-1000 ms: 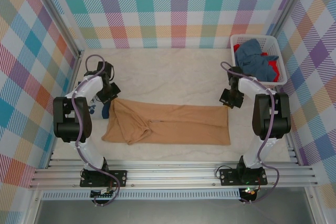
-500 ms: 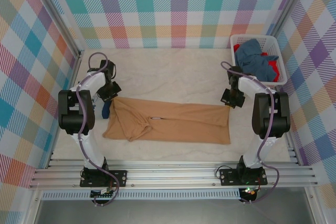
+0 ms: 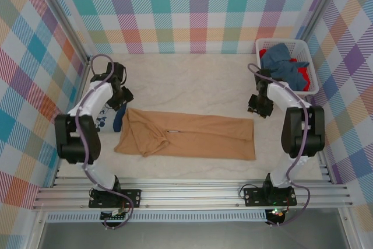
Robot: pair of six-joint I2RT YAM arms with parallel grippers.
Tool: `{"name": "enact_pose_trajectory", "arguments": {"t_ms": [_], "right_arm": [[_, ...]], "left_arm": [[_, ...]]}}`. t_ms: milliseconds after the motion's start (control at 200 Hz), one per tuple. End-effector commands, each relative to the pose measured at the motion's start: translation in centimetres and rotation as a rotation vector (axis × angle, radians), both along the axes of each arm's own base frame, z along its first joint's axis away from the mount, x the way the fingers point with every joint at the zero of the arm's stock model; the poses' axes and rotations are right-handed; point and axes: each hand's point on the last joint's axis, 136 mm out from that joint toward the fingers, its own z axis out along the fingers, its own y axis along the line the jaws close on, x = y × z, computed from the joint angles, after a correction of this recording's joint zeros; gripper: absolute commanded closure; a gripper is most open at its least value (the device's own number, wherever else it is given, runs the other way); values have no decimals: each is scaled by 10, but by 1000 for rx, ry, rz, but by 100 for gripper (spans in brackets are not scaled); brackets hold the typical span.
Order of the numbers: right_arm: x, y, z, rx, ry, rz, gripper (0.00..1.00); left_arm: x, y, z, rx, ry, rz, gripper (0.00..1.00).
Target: Fold and stack the t-shirts
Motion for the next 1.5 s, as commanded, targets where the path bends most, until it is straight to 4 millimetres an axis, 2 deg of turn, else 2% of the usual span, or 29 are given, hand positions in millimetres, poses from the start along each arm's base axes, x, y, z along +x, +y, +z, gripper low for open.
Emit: {"name": "enact_pose_trajectory", "arguments": {"t_ms": [0,90,215,370,455,550,675,770,940,1215,1295,1410,1495], "right_arm": [[-11,24,21,20,-38,78,67],[-18,60,12,91,-27,175,68],[-25,92,-8,217,10,224,70],[-25,97,-29,222,74,232,71],[-23,97,-31,215,78,237,70],[-20,98,-31,217,74,243,70],[-17,99,-35,218,85,251,70],[-16,101,-36,225,93,256,70],[-16,100,-35,221,95,276,70],[-17,100,-36,221,95,279,70],[-17,100,-36,223,96,281,70],[-18,102,-41,232,111,277,70],[-20,99,-46,218,131,266,70]], "left_arm": [[-37,-38,-22,-122,95,-18,61],[-58,-53,-39,-138,146,-30,65],[-93,-57,-51,-143,206,-23,66],[-140,-66,-61,-153,279,-54,66],[-154,-74,-61,-201,274,-53,65],[-166,-93,-60,-253,263,-69,62],[-174,-108,-65,-265,255,-110,59],[-185,-101,-74,-209,307,-98,63],[-191,-85,-75,-130,297,-85,63],[-184,-92,-87,-165,277,-64,62],[-183,-92,-88,-159,278,-64,69],[-184,-91,-86,-153,277,-65,87],[-190,-86,-82,-138,279,-67,97]]}}
